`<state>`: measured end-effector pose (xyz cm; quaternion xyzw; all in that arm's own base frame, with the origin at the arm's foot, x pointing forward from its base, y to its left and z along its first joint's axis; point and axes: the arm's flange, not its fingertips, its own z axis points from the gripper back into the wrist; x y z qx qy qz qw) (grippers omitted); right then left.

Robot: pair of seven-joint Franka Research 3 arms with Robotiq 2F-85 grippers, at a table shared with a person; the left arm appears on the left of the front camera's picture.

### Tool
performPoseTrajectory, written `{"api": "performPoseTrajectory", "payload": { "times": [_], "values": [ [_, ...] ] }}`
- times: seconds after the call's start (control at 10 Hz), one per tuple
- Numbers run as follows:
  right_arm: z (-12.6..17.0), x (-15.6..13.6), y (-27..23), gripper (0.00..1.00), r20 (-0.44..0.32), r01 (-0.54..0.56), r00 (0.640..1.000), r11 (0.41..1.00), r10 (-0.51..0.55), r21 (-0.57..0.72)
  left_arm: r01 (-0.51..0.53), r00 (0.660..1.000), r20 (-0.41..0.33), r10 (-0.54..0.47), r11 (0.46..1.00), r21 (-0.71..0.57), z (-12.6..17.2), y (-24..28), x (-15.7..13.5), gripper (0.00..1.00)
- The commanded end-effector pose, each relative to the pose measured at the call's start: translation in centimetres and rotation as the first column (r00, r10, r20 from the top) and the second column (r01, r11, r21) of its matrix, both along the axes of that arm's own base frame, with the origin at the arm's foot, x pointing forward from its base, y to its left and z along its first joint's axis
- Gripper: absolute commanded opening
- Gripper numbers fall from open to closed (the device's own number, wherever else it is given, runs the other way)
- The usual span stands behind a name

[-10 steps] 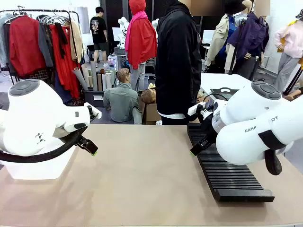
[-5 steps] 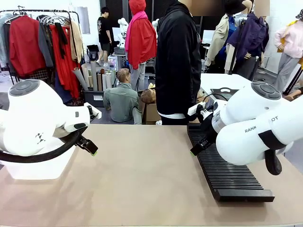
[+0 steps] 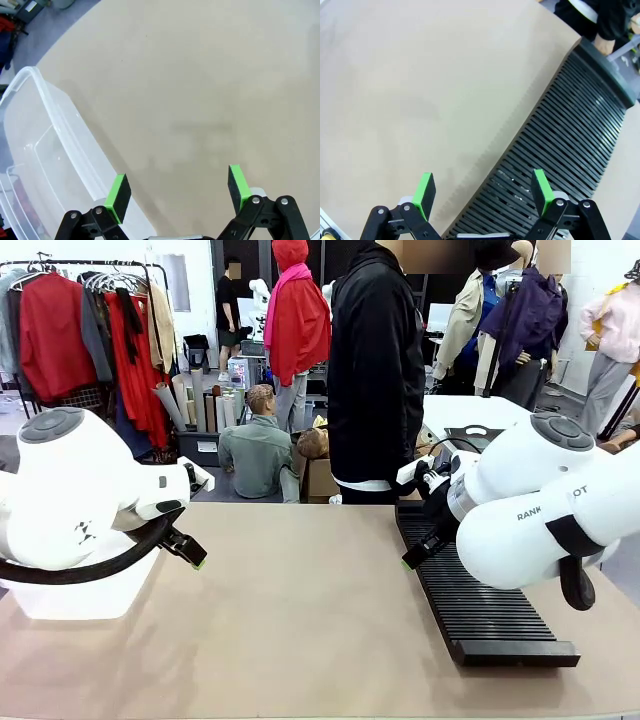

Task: Sort PCBs into racks and boxes based on the side picked up.
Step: Pick up the Blank PCB handed by the Human.

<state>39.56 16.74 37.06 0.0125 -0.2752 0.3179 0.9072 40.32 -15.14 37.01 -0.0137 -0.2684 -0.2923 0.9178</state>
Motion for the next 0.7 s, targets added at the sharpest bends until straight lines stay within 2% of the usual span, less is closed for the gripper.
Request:
{"api": "performPoseTrajectory", "payload": {
  "times": [0.0,0.3,0.4,0.6],
  "values": [
    [0.0,0.0,0.0,1.00,0.000,0.000,1.000,1.000,0.000,0.001,0.000,1.000,0.000,0.000,1.000,0.000,0.0,0.0,0.0,1.00],
    [1.1,0.5,-1.7,1.00,-0.020,0.003,1.000,0.999,-0.002,0.046,-0.027,0.997,-0.065,0.027,1.000,0.009,2.3,-0.1,1.7,1.00],
    [1.8,0.8,-2.8,1.00,-0.028,0.024,0.999,0.999,-0.023,0.048,-0.032,0.998,-0.060,0.032,0.999,-0.008,3.2,0.2,2.0,1.00],
    [3.3,2.1,-4.4,1.00,-0.076,0.013,0.997,0.998,-0.008,0.056,-0.061,0.992,-0.109,0.056,0.997,-0.051,5.0,2.0,3.9,1.00]
  ]
}}
